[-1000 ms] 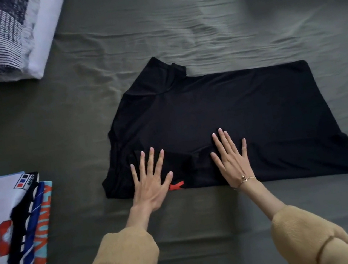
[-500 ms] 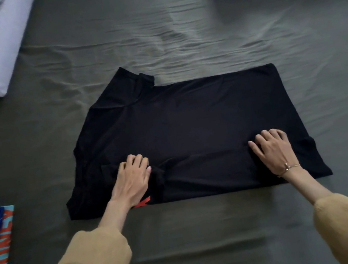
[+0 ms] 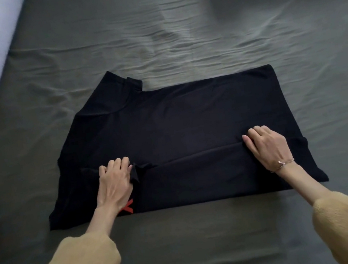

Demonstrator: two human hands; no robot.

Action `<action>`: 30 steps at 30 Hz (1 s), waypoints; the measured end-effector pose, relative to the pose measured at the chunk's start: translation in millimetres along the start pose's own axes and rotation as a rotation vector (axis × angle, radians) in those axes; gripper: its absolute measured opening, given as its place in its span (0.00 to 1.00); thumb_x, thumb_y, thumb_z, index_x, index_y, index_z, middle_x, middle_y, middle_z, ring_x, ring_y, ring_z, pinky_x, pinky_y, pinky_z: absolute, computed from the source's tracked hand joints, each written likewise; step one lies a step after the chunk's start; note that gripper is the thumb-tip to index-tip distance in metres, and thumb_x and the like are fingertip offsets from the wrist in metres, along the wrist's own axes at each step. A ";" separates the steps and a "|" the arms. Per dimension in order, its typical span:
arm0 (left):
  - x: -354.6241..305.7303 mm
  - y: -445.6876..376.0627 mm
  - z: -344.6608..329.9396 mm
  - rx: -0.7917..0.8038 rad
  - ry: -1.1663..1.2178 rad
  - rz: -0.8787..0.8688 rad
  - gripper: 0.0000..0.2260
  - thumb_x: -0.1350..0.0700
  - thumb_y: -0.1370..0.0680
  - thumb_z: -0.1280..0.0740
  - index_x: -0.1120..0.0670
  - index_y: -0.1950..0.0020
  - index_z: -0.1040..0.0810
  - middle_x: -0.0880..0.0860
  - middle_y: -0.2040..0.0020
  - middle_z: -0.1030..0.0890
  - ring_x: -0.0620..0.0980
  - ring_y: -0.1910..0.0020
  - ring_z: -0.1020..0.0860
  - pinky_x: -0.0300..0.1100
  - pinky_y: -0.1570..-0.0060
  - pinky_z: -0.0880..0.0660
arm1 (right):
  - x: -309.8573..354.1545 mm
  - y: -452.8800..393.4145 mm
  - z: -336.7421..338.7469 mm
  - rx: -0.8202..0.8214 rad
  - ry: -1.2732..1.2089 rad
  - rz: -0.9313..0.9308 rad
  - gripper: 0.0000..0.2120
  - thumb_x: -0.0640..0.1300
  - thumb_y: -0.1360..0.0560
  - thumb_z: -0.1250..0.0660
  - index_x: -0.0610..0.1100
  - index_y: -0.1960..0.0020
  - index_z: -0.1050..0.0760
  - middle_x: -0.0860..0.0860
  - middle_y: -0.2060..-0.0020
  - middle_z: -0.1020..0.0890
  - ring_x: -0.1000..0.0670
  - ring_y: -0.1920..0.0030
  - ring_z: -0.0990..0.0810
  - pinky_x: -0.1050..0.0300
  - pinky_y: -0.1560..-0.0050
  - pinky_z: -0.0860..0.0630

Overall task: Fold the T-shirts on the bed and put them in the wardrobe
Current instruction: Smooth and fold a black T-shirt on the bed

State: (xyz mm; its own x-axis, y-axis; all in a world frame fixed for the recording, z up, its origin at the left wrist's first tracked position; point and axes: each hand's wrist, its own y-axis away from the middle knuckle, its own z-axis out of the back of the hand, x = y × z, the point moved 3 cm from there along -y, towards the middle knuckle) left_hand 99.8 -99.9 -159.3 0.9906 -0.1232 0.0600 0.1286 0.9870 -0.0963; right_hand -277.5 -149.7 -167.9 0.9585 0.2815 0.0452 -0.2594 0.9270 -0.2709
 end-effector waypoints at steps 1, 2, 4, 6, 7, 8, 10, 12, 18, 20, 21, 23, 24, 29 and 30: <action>-0.8 -0.7 -0.1 0.008 0.002 0.016 0.13 0.57 0.27 0.52 0.57 0.57 0.28 0.52 0.65 0.29 0.54 0.67 0.29 0.50 0.63 0.32 | -2.0 -1.0 -0.6 0.001 0.013 -0.003 0.17 0.50 0.22 0.47 0.42 0.65 0.31 0.47 0.69 0.27 0.45 0.67 0.26 0.54 0.70 0.31; -1.3 -1.5 0.1 0.021 0.009 0.045 0.14 0.57 0.28 0.52 0.57 0.56 0.28 0.52 0.64 0.28 0.54 0.65 0.28 0.51 0.62 0.33 | -3.6 -1.9 -1.3 0.006 0.032 -0.009 0.17 0.50 0.22 0.47 0.42 0.64 0.31 0.47 0.68 0.27 0.44 0.66 0.26 0.52 0.67 0.31; -2.6 -7.2 1.6 0.039 0.024 0.126 0.14 0.54 0.26 0.52 0.56 0.54 0.28 0.53 0.60 0.28 0.54 0.61 0.28 0.51 0.57 0.35 | -9.8 -6.3 -2.3 0.012 0.047 -0.047 0.16 0.50 0.23 0.48 0.41 0.62 0.30 0.46 0.65 0.27 0.43 0.63 0.26 0.50 0.61 0.33; -5.5 -18.4 6.0 0.006 0.050 0.178 0.15 0.53 0.23 0.51 0.57 0.51 0.27 0.54 0.56 0.26 0.54 0.58 0.28 0.51 0.53 0.35 | -15.5 -16.7 -1.2 0.016 0.025 -0.079 0.15 0.50 0.24 0.48 0.42 0.60 0.29 0.46 0.63 0.26 0.43 0.60 0.27 0.50 0.58 0.35; -7.9 -28.7 8.0 -0.019 0.081 0.194 0.16 0.53 0.23 0.50 0.57 0.49 0.26 0.54 0.54 0.26 0.54 0.56 0.27 0.52 0.51 0.34 | -18.5 -26.0 -1.9 0.020 0.012 -0.078 0.15 0.50 0.24 0.48 0.42 0.59 0.29 0.46 0.62 0.26 0.43 0.59 0.27 0.50 0.58 0.34; -10.5 -39.2 10.4 -0.037 0.116 0.204 0.16 0.53 0.23 0.49 0.57 0.47 0.26 0.54 0.52 0.25 0.54 0.53 0.26 0.52 0.49 0.34 | -20.0 -36.0 -2.4 0.028 -0.001 -0.070 0.14 0.49 0.24 0.47 0.41 0.58 0.28 0.46 0.60 0.26 0.43 0.59 0.27 0.50 0.58 0.33; -17.1 -62.4 11.5 -0.034 0.137 0.179 0.15 0.55 0.24 0.46 0.57 0.43 0.26 0.54 0.47 0.24 0.54 0.49 0.26 0.51 0.45 0.34 | -21.6 -59.0 -5.4 0.059 -0.044 -0.056 0.11 0.46 0.25 0.46 0.41 0.54 0.28 0.45 0.56 0.25 0.42 0.56 0.26 0.50 0.58 0.31; -23.3 -87.9 6.4 0.025 0.117 0.115 0.16 0.59 0.24 0.41 0.57 0.37 0.27 0.54 0.40 0.25 0.54 0.43 0.27 0.51 0.42 0.35 | -24.8 -85.5 -13.6 0.137 -0.106 -0.060 0.09 0.39 0.28 0.41 0.39 0.49 0.27 0.44 0.47 0.24 0.41 0.49 0.25 0.48 0.54 0.30; -34.2 -159.8 0.7 0.352 -0.154 -0.117 0.36 0.61 0.23 0.38 0.53 0.22 0.57 0.50 0.21 0.55 0.48 0.23 0.54 0.58 0.28 0.53 | -43.3 -156.1 -30.8 0.401 -0.094 -0.073 0.34 0.30 0.30 0.40 0.42 0.26 0.44 0.48 0.25 0.41 0.49 0.25 0.47 0.41 0.28 0.50; -33.6 -177.6 2.7 0.445 -0.248 -0.170 0.41 0.61 0.25 0.38 0.54 0.23 0.65 0.51 0.22 0.58 0.48 0.23 0.58 0.62 0.29 0.59 | -49.4 -168.2 -31.1 0.440 -0.034 -0.052 0.36 0.31 0.31 0.39 0.42 0.25 0.46 0.46 0.29 0.36 0.48 0.26 0.44 0.37 0.28 0.58; -33.4 -185.1 2.7 0.466 -0.290 -0.193 0.42 0.61 0.25 0.38 0.54 0.24 0.67 0.53 0.22 0.55 0.48 0.23 0.56 0.64 0.30 0.61 | -53.4 -170.1 -28.9 0.421 0.002 -0.032 0.34 0.31 0.30 0.38 0.42 0.26 0.43 0.44 0.32 0.32 0.45 0.29 0.39 0.37 0.29 0.60; -29.7 -195.1 7.2 0.455 -0.425 -0.225 0.44 0.56 0.27 0.35 0.56 0.23 0.64 0.57 0.27 0.41 0.53 0.26 0.45 0.67 0.33 0.63 | -57.6 -168.0 -22.3 0.334 0.053 0.043 0.26 0.32 0.31 0.36 0.41 0.33 0.33 0.43 0.42 0.25 0.43 0.36 0.31 0.38 0.29 0.61; -28.1 -198.2 10.5 0.429 -0.484 -0.232 0.42 0.53 0.27 0.34 0.56 0.23 0.59 0.56 0.33 0.36 0.54 0.30 0.40 0.67 0.32 0.62 | -59.9 -163.9 -18.5 0.274 0.057 0.089 0.20 0.32 0.32 0.34 0.40 0.40 0.27 0.43 0.48 0.22 0.42 0.40 0.27 0.39 0.28 0.60; -18.8 -181.3 24.4 0.134 -0.542 -0.364 0.16 0.56 0.33 0.28 0.58 0.49 0.26 0.53 0.57 0.21 0.54 0.55 0.22 0.54 0.39 0.43 | -69.1 -119.3 -4.5 0.122 -0.047 0.178 0.14 0.32 0.41 0.26 0.42 0.60 0.28 0.46 0.65 0.22 0.43 0.62 0.20 0.53 0.51 0.38; -16.7 -170.9 26.7 0.118 -0.517 -0.391 0.14 0.59 0.37 0.26 0.59 0.54 0.25 0.55 0.62 0.21 0.56 0.61 0.21 0.53 0.43 0.41 | -68.3 -107.2 -2.4 0.123 -0.047 0.184 0.12 0.32 0.40 0.28 0.42 0.60 0.28 0.46 0.66 0.23 0.43 0.63 0.21 0.53 0.55 0.38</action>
State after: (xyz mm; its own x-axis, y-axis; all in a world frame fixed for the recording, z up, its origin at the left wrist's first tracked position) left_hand 60.0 -263.8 -117.3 0.7179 -0.4386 0.5406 0.4391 0.8879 0.1372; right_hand -314.9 -268.9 -144.2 0.8879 0.4570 0.0517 -0.4445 0.8815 -0.1593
